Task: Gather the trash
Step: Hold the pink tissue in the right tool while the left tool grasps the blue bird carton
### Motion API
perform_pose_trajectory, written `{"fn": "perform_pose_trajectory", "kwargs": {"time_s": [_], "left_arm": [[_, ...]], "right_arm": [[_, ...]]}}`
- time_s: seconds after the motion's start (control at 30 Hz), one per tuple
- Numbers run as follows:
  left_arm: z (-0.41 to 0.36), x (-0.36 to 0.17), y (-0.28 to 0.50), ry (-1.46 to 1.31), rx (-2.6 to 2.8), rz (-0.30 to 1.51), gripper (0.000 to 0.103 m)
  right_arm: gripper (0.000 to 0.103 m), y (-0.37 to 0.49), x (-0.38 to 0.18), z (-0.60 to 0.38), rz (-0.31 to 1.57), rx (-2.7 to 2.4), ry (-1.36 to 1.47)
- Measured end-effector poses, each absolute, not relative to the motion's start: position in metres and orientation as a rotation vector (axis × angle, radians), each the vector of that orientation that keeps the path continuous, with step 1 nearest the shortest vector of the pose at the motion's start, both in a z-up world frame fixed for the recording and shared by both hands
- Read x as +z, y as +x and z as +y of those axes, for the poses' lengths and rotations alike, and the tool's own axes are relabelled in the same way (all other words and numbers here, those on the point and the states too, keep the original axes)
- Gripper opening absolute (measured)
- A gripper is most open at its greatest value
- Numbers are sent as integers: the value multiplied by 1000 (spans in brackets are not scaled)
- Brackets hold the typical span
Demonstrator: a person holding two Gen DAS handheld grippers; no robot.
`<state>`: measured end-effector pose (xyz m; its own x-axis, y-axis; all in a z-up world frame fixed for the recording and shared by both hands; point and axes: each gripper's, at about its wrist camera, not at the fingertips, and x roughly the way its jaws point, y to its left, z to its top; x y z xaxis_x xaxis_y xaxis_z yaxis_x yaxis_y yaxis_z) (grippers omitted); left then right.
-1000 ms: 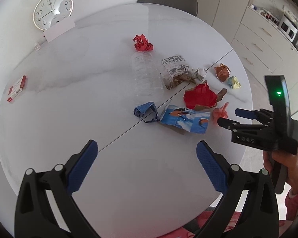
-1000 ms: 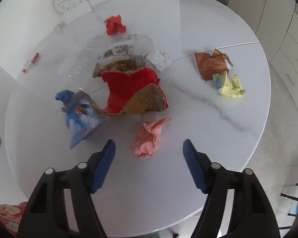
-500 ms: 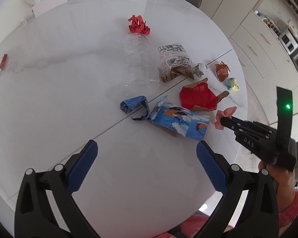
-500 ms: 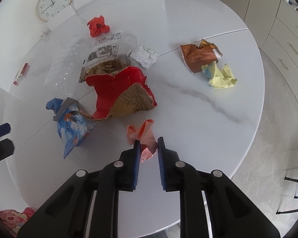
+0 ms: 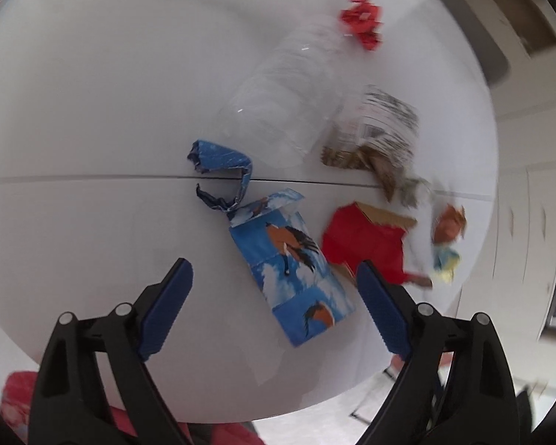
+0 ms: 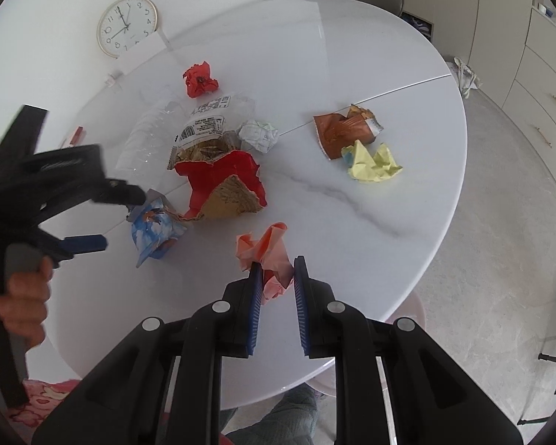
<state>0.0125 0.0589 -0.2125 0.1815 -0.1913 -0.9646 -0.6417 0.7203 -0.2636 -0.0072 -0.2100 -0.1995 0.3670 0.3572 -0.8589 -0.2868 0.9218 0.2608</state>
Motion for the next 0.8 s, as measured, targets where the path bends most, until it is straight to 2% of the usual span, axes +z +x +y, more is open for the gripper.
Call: {"fn": "perform_pose_trajectory", "kwargs": {"time_s": [0.33,0.4,0.63,0.7,0.8], "left_arm": [[52,-236,21,-900,593,1347,84],[49,-242,21,-921,603,1355,77],[38,-250,19,-899,656,1359,63],[38,-251,14,-896,656,1352,53],[38,-251,9,-887,636,1355,47]], "right_arm": [[18,-4,-207,-239,1122,516,82],[18,-3,-208,-245,1120,526,86],[18,-4,-207,-263,1115,541,101],[18,-5,-208,-267,1115,541,106],[18,-7,-209,-271,1114,541,114]]}}
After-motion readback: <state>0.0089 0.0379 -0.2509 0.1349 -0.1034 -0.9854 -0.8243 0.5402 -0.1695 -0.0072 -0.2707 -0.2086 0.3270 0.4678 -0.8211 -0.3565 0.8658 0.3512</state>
